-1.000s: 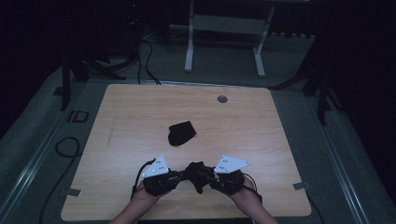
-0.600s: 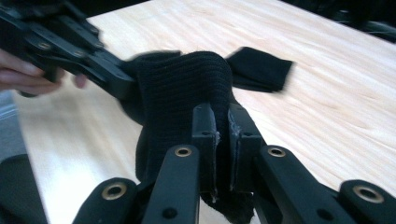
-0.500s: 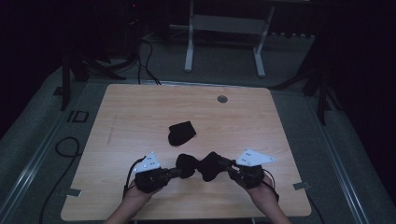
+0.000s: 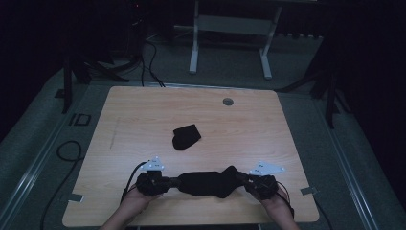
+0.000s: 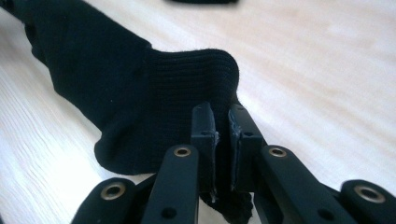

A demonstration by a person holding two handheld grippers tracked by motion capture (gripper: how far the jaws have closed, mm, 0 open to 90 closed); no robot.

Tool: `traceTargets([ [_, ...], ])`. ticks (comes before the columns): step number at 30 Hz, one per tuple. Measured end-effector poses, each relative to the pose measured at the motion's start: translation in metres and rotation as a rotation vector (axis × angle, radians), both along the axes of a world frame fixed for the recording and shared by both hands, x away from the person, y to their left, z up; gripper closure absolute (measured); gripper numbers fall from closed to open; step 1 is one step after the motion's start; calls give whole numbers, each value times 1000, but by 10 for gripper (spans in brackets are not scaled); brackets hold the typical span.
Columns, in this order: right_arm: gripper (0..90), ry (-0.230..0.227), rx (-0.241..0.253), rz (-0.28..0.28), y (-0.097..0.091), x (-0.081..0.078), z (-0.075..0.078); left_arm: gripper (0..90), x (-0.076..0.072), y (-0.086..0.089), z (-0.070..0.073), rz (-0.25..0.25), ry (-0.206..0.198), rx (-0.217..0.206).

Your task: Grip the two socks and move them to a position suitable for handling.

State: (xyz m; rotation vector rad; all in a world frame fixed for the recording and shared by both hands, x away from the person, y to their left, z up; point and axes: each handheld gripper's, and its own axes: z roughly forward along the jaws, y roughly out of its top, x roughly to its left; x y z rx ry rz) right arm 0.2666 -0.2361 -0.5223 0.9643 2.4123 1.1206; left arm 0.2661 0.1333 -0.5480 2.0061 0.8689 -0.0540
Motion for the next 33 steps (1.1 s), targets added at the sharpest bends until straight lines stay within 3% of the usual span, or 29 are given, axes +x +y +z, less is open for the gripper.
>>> traceTargets([
  [3, 728, 40, -18, 5, 3, 2, -14, 856, 2, -2, -7, -3, 16, 22],
  [7, 563, 83, -47, 14, 5, 5, -24, 723, 1, 1, -8, 8, 8, 43],
  [12, 531, 88, -34, -14, 2, 6, -22, 646, 0, 10, -3, 97, -39, 105],
  [14, 531, 74, -30, -35, -2, 8, -17, 603, -1, 15, 1, 131, -66, 96],
  [16, 531, 69, -24, -38, -3, 9, -16, 604, -1, 15, 1, 131, -66, 96],
  [17, 535, 69, -24, -38, -3, 9, -16, 604, -5, 19, 5, 120, -82, 37],
  [18, 576, 58, -5, -47, -7, 11, -11, 633, -7, 17, 6, 101, -80, 30],
  [20, 605, 44, -10, -48, -7, 12, -9, 675, -12, 10, 7, 66, -79, 29],
  [22, 699, 34, -18, -45, -6, 13, -8, 705, -15, 7, 6, 53, -76, 30],
  [23, 699, 34, -18, -45, -6, 13, -8, 705, -19, 0, 4, 41, -72, 40],
  [24, 792, 29, -32, -22, -3, 13, -8, 730, -20, -3, 2, 32, -63, 41],
  [25, 830, 26, -48, -6, -1, 13, -9, 731, -21, -5, 0, 26, -57, 45],
  [26, 891, 36, -74, 21, 3, 13, -12, 815, -22, -7, -3, 17, -47, 63],
  [28, 895, 45, -83, 31, 5, 15, -17, 866, -21, -9, -8, 24, -44, 101],
  [29, 896, 55, -87, 34, 5, 16, -19, 881, -17, -8, -14, 39, -25, 119],
  [33, 895, 74, -107, 31, 2, 19, -27, 881, -13, -7, -20, 50, -21, 156],
])
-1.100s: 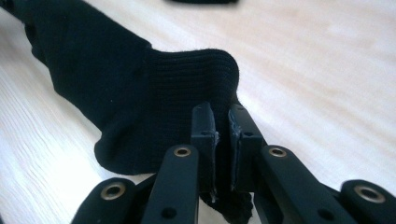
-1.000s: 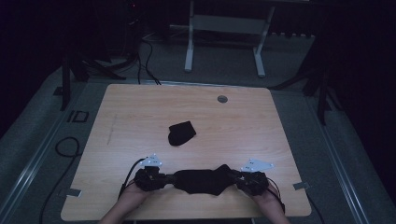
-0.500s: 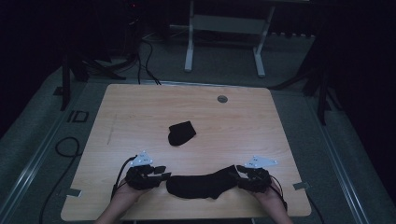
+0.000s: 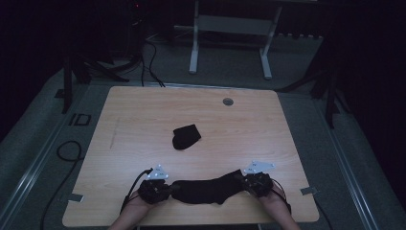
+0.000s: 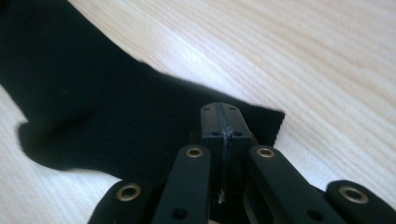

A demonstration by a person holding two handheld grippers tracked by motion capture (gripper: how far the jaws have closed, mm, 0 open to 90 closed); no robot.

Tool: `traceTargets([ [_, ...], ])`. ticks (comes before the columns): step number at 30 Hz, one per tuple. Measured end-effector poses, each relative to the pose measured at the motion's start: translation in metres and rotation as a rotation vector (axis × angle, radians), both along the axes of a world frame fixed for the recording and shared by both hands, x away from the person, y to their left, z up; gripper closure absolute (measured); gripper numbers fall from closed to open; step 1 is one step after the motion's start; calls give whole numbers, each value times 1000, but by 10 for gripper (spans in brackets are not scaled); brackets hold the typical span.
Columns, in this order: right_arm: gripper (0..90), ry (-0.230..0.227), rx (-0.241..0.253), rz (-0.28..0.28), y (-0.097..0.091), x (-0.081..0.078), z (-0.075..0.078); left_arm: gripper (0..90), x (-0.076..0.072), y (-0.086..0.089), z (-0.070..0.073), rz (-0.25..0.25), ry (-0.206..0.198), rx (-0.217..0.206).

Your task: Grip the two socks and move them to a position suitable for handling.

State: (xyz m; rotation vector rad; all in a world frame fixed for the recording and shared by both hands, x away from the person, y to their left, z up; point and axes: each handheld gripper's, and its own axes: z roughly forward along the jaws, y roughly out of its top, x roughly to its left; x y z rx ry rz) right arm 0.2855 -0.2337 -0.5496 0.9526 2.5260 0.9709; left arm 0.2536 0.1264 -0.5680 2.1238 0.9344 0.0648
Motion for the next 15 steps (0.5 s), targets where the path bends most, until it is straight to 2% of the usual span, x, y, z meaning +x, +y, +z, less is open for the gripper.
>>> traceTargets([
  [1, 894, 12, -10, -11, -4, 2, -6, 881, 2, 1, -1, 3, -4, 5],
  [2, 893, 20, 15, -15, -6, 3, -7, 881, 3, 1, -1, 4, -8, 3],
  [5, 868, 17, 10, -40, -11, 0, -7, 881, 9, 0, -1, 7, -42, 30],
  [15, 857, 27, 49, -79, -20, -11, -9, 865, 19, -2, -3, 0, -48, 3],
])
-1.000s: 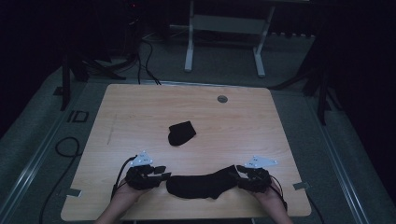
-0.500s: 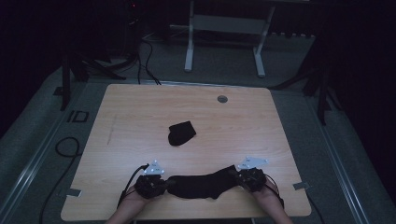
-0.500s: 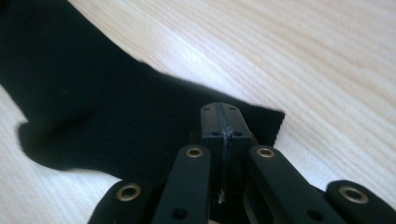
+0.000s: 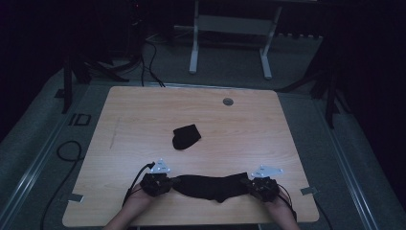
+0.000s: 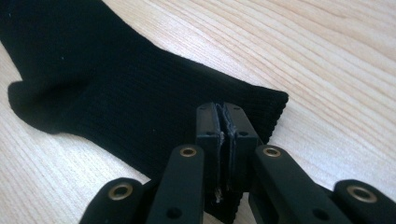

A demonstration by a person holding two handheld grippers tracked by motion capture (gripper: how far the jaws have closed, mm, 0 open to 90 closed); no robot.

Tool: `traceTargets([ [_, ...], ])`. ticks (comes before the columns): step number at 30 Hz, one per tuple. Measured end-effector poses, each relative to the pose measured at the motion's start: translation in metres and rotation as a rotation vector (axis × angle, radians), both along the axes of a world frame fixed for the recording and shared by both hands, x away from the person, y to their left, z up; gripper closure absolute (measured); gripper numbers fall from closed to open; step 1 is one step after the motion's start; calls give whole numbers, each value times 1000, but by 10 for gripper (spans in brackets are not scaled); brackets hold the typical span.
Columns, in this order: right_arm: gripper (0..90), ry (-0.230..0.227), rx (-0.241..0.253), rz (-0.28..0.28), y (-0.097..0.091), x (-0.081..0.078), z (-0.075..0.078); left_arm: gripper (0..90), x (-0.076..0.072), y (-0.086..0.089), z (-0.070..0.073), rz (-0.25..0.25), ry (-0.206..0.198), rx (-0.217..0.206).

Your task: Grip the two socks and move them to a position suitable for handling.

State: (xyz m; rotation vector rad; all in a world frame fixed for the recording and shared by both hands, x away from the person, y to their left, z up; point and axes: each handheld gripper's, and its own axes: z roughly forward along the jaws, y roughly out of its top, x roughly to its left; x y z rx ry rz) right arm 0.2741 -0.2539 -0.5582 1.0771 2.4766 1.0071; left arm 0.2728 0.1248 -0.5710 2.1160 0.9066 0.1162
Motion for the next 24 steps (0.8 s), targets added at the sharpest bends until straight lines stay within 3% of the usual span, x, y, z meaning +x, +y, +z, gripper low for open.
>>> traceTargets([
  [6, 847, -2, -1, 1, 1, 2, 0, 864, -3, 1, -1, 3, 3, -11],
  [8, 817, 9, -4, 6, 2, 1, 1, 826, -3, 2, -1, -5, 19, -31],
  [12, 786, -11, 5, 45, 10, -2, 15, 609, -4, 8, 6, -38, 17, -91],
  [16, 739, -48, 32, 71, 19, 4, 33, 460, -11, 14, 16, -53, -23, -127],
  [17, 722, -64, 36, 76, 22, 7, 38, 460, -16, 19, 22, -35, -61, -128],
  [18, 690, -92, 47, 88, 31, 16, 50, 422, -17, 22, 24, -25, -70, -134],
  [22, 640, -120, 72, 109, 48, 33, 65, 336, -20, 33, 23, 13, -84, -152],
  [23, 622, -132, 74, 120, 55, 39, 69, 336, -21, 42, 20, 48, -87, -161],
  [24, 588, -136, 77, 143, 71, 54, 77, 289, -22, 46, 18, 67, -88, -160],
])
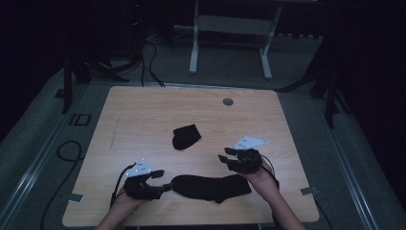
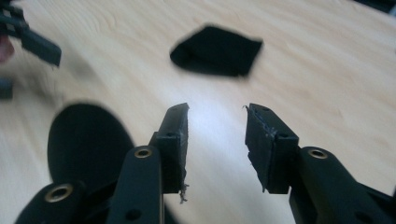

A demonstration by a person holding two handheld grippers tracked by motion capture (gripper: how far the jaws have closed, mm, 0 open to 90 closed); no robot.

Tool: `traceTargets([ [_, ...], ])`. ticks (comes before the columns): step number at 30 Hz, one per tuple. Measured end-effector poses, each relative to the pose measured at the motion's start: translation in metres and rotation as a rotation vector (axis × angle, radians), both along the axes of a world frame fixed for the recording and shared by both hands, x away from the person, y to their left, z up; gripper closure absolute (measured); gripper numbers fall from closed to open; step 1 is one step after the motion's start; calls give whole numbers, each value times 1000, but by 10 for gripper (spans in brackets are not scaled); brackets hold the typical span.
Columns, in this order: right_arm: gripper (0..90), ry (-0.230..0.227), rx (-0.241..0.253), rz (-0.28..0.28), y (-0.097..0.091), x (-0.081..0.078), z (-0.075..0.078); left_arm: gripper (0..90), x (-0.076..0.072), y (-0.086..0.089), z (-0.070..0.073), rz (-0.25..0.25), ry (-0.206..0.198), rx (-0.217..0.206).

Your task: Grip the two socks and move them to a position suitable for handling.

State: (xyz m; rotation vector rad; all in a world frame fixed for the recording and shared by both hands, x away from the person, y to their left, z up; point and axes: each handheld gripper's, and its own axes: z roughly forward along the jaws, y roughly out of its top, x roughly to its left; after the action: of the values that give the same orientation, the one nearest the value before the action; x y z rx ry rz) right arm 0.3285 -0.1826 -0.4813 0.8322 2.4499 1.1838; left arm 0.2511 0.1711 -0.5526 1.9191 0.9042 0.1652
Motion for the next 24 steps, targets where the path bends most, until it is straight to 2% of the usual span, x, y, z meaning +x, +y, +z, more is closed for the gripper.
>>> traceTargets([
  [2, 569, -5, 9, 19, 16, 14, 4, 252, -2, 7, -3, 45, -7, -1],
  [3, 548, 3, 9, 19, 24, 22, 5, 201, -2, 10, -4, 69, -9, 9],
  [6, 482, 16, 11, 36, 49, 43, 4, 70, -1, 13, -6, 109, -7, 32],
  [8, 448, 25, 7, 42, 66, 59, 1, 24, -1, 13, -7, 124, -8, 28],
  [13, 348, 73, -20, 73, 99, 89, -9, 23, -2, 11, -6, 131, -31, 16],
  [16, 300, 100, -25, 54, 115, 105, -19, 25, -3, 9, -7, 118, -39, 11],
  [19, 290, 105, -59, 19, 130, 119, -31, 26, -5, 7, -6, 105, -46, 10],
  [24, 289, 141, -93, -13, 142, 130, -53, 48, -6, 6, -8, 84, -40, 11],
])
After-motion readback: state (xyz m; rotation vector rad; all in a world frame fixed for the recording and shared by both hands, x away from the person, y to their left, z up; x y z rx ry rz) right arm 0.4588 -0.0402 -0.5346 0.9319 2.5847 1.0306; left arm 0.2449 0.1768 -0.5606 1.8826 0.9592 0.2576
